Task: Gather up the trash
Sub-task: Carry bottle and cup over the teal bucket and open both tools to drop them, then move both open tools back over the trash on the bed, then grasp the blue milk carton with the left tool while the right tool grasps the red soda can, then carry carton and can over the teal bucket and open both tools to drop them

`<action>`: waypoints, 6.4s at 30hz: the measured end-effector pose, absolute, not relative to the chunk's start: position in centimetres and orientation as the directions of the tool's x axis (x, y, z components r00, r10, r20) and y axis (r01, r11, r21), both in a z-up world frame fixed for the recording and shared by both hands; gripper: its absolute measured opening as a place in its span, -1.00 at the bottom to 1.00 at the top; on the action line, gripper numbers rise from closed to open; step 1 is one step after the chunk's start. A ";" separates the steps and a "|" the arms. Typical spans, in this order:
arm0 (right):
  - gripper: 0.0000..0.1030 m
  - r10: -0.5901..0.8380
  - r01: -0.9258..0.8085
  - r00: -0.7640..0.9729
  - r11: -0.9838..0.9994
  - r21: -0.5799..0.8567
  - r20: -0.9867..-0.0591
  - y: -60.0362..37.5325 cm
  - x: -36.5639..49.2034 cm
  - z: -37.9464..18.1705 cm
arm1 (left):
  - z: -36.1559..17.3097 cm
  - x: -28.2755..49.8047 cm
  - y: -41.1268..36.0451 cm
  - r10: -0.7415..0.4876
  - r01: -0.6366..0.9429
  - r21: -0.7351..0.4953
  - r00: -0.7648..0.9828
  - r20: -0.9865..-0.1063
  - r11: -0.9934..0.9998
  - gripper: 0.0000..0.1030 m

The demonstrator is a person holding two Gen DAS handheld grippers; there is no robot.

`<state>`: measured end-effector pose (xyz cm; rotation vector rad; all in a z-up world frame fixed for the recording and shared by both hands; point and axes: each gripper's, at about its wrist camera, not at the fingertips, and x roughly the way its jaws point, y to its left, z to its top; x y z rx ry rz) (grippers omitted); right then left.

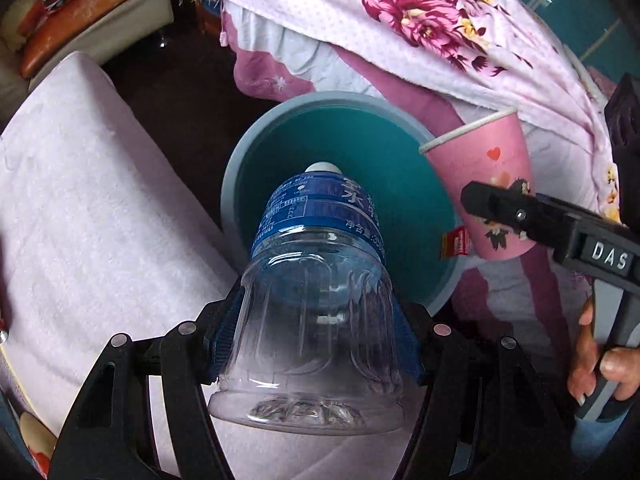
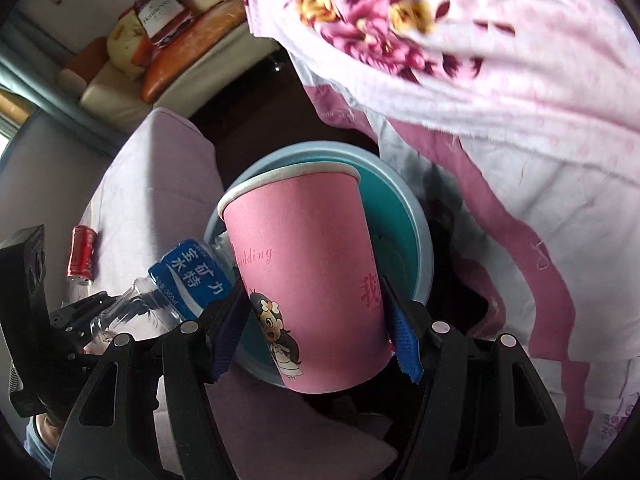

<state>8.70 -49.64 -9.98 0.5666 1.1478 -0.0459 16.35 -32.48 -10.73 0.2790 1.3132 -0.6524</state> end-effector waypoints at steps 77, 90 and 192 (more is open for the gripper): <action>0.52 0.216 -0.190 0.256 0.967 0.169 -0.942 -13.1 15.6 -1.7 | -5.9 12.5 9.8 -0.133 0.008 -0.144 0.438 -0.889 0.990 0.78; 0.52 0.182 -0.247 0.269 0.962 0.115 -0.946 -9.4 20.3 -2.3 | -8.6 13.7 11.4 -0.206 0.017 -0.219 0.414 -0.887 0.976 -0.04; 0.22 0.258 0.347 0.470 0.825 0.446 -0.844 -49.4 6.2 -8.3 | -8.0 14.6 -31.7 -0.258 0.567 -0.070 0.259 -0.931 0.821 0.50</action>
